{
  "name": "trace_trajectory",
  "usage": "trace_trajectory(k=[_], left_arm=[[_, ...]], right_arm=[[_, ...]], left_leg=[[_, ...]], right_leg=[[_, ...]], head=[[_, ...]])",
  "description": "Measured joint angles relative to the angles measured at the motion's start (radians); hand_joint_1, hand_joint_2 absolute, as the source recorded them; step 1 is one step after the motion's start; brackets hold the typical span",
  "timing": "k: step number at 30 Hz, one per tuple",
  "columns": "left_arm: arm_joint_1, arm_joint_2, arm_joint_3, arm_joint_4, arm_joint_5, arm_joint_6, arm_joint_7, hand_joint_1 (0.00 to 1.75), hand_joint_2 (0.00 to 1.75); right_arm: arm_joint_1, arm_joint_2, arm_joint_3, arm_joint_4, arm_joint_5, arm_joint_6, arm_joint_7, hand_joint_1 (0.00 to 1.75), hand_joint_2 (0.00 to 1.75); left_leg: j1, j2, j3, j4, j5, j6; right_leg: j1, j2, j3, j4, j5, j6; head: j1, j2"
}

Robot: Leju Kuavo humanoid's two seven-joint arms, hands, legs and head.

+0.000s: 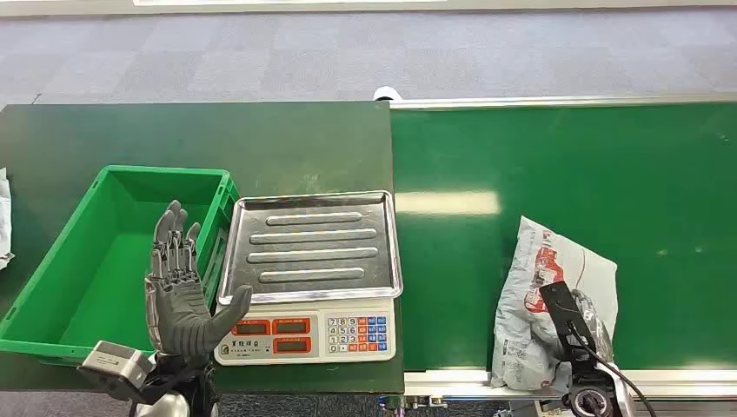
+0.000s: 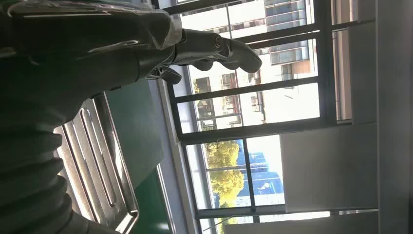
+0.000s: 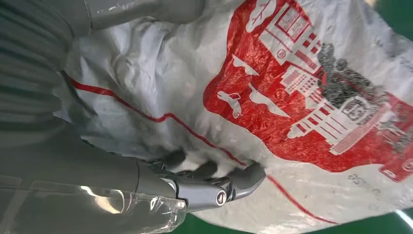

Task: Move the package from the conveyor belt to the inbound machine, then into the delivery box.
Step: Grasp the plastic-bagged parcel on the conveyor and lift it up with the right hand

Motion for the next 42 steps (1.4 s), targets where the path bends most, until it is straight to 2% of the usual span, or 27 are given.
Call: trace_trajectory(k=[11, 15, 20, 25, 27, 30, 32, 35, 40, 42], left_arm=[[0.000, 0.000, -0.006, 0.001, 0.000, 0.000, 0.010, 0.00, 1.75], [0.005, -0.003, -0.006, -0.001, -0.006, -0.003, 0.013, 0.00, 1.75], [0.013, -0.008, -0.006, -0.006, -0.010, -0.007, 0.014, 0.00, 1.75], [0.017, -0.011, -0.006, -0.007, -0.010, -0.008, 0.014, 0.00, 1.75], [0.017, -0.011, -0.006, -0.008, -0.010, -0.009, 0.012, 0.00, 1.75], [0.013, -0.011, -0.008, -0.006, -0.008, -0.016, 0.004, 0.00, 1.75], [0.001, -0.011, -0.013, 0.000, -0.002, -0.021, 0.000, 0.00, 1.75], [-0.020, -0.011, -0.025, 0.012, 0.001, -0.022, -0.002, 0.00, 1.75], [-0.064, -0.016, -0.042, 0.029, -0.002, -0.037, 0.020, 0.00, 1.75], [-0.081, -0.019, -0.045, 0.031, -0.007, -0.040, 0.033, 0.00, 1.75]], right_arm=[[0.015, 0.009, 0.010, -0.019, 0.033, 0.031, 0.006, 1.75, 1.75], [0.027, 0.023, 0.027, -0.053, 0.070, -0.051, -0.011, 1.75, 1.75], [0.035, 0.044, 0.050, -0.120, 0.087, -0.186, -0.085, 1.75, 1.75], [0.039, 0.057, 0.061, -0.162, 0.088, -0.209, -0.102, 1.75, 1.75], [0.043, 0.062, 0.066, -0.178, 0.075, -0.251, -0.147, 1.75, 1.75], [0.044, 0.076, 0.084, -0.236, 0.037, -0.351, -0.261, 1.75, 1.75], [0.035, 0.085, 0.116, -0.290, 0.022, -0.378, -0.302, 1.75, 1.75], [0.008, 0.094, 0.176, -0.346, 0.021, -0.365, -0.308, 1.75, 1.75], [-0.094, 0.113, 0.305, -0.350, 0.043, -0.209, -0.255, 1.75, 1.75], [-0.148, 0.127, 0.367, -0.330, 0.053, -0.191, -0.243, 1.75, 1.75]], left_leg=[[0.000, 0.000, 0.000, 0.000, 0.000, 0.000], [0.000, 0.000, 0.000, 0.000, 0.000, 0.000], [0.000, 0.000, 0.000, 0.000, 0.000, 0.000], [0.000, 0.000, 0.000, 0.000, 0.000, 0.000], [0.000, 0.000, 0.000, 0.000, 0.000, 0.000], [0.000, 0.000, -0.001, 0.000, 0.000, 0.000], [0.000, 0.000, 0.000, 0.000, 0.000, 0.000], [0.000, 0.000, 0.000, 0.000, 0.000, 0.000], [0.000, 0.002, 0.000, 0.000, 0.001, 0.000], [0.000, 0.001, 0.000, 0.000, 0.001, 0.000]], right_leg=[[0.000, 0.000, 0.000, 0.000, 0.000, 0.000], [0.000, 0.000, 0.000, 0.000, 0.000, 0.000], [0.000, 0.000, 0.000, 0.000, 0.000, 0.000], [0.000, 0.000, 0.000, 0.000, 0.000, 0.000], [0.000, 0.000, 0.000, 0.000, 0.000, 0.000], [0.000, 0.000, -0.001, 0.000, 0.000, 0.000], [0.000, 0.000, -0.001, 0.000, 0.000, 0.000], [0.000, 0.000, 0.000, 0.000, 0.000, 0.000], [0.000, 0.002, 0.000, 0.001, 0.001, 0.000], [0.000, 0.001, -0.001, 0.001, 0.001, -0.001]], head=[[0.000, 0.000], [0.000, 0.000], [0.000, 0.000], [0.000, 0.000], [0.000, 0.000], [0.000, 0.000], [0.000, 0.000], [0.000, 0.000], [0.000, 0.000], [0.000, 0.000]])
